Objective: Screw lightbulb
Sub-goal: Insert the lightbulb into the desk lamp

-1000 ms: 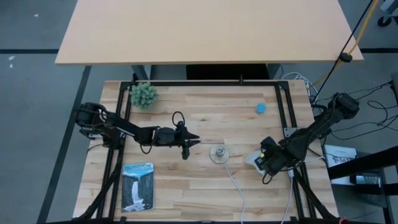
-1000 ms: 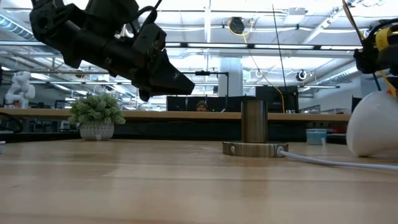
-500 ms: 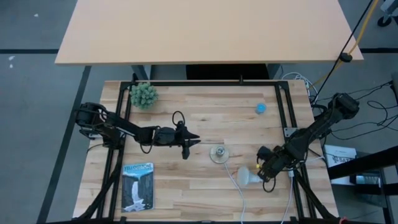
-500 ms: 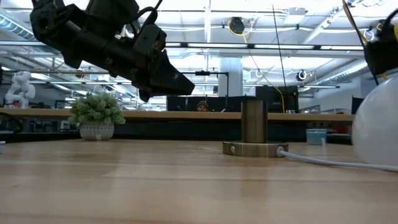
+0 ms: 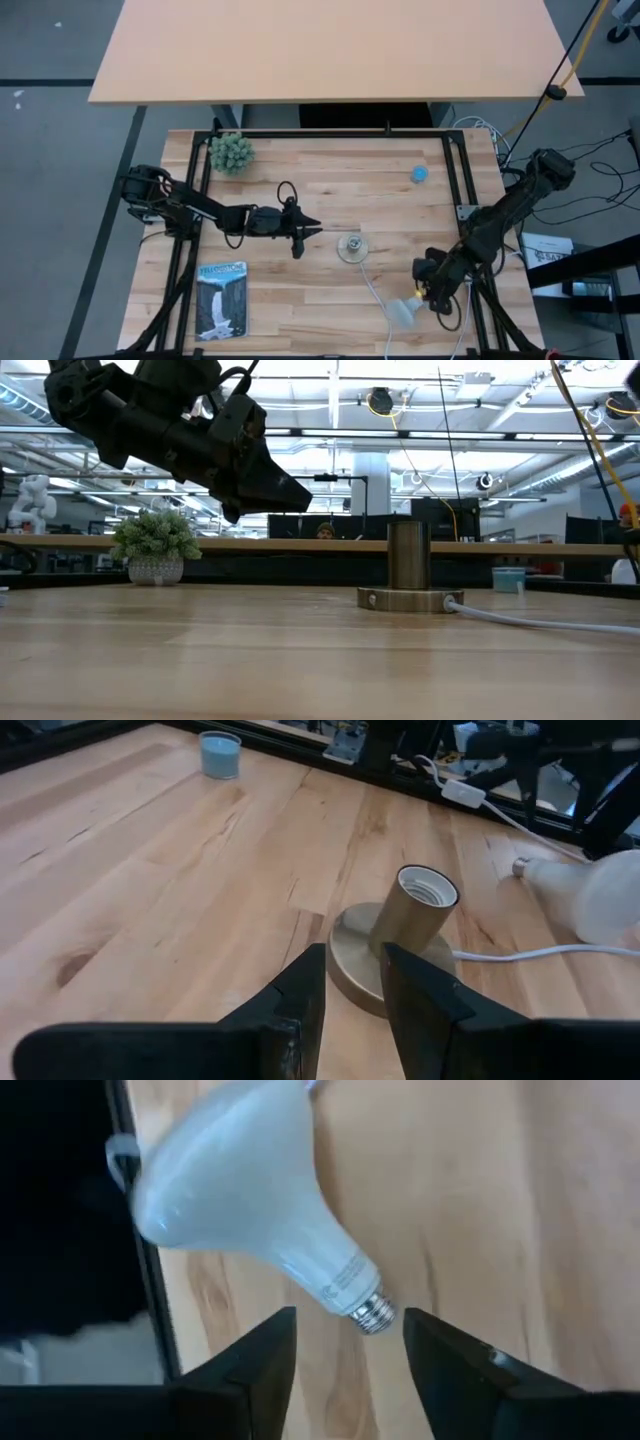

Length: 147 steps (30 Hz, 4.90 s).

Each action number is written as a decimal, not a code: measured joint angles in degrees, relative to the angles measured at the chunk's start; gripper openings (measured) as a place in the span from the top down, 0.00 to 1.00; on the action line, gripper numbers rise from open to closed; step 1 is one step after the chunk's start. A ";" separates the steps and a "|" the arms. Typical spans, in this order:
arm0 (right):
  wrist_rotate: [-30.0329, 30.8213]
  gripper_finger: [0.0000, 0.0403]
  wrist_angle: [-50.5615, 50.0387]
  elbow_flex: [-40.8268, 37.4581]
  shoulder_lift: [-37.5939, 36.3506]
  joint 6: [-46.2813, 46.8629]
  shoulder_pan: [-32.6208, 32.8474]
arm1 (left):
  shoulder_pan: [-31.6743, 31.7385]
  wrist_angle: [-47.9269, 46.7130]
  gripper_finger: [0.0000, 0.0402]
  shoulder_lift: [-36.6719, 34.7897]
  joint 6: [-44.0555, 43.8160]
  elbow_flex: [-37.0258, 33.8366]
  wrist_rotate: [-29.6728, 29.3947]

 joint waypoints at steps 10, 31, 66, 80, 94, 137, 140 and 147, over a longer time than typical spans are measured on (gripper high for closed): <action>1.66 0.58 10.61 3.10 15.87 -16.90 3.51 | -0.89 -3.93 0.75 0.00 -3.32 0.00 0.00; 27.20 0.68 0.95 7.48 23.73 -13.49 -8.03 | -1.46 -4.85 0.75 0.04 -4.28 0.00 -0.31; 8.56 0.68 94.30 -18.21 20.17 -47.51 -34.65 | -0.57 -3.85 0.75 6.20 2.58 8.34 4.41; 7.55 0.67 96.46 -14.49 31.23 -46.13 -33.63 | -1.44 -2.99 0.75 11.15 6.52 13.41 8.02; 11.92 0.46 96.07 -14.53 30.46 -46.00 -33.68 | -1.33 -2.29 0.75 10.83 3.49 13.42 15.50; 13.30 0.61 81.03 -14.49 23.44 -50.36 -32.10 | -1.07 -4.90 0.75 9.05 3.24 13.42 13.51; 13.39 0.69 81.03 -14.49 23.44 -51.15 -32.10 | -1.07 -4.92 0.75 9.05 3.24 13.42 12.96; 13.89 0.69 80.13 -14.38 23.44 -51.20 -32.10 | -1.07 -4.11 0.75 9.06 3.22 13.42 11.41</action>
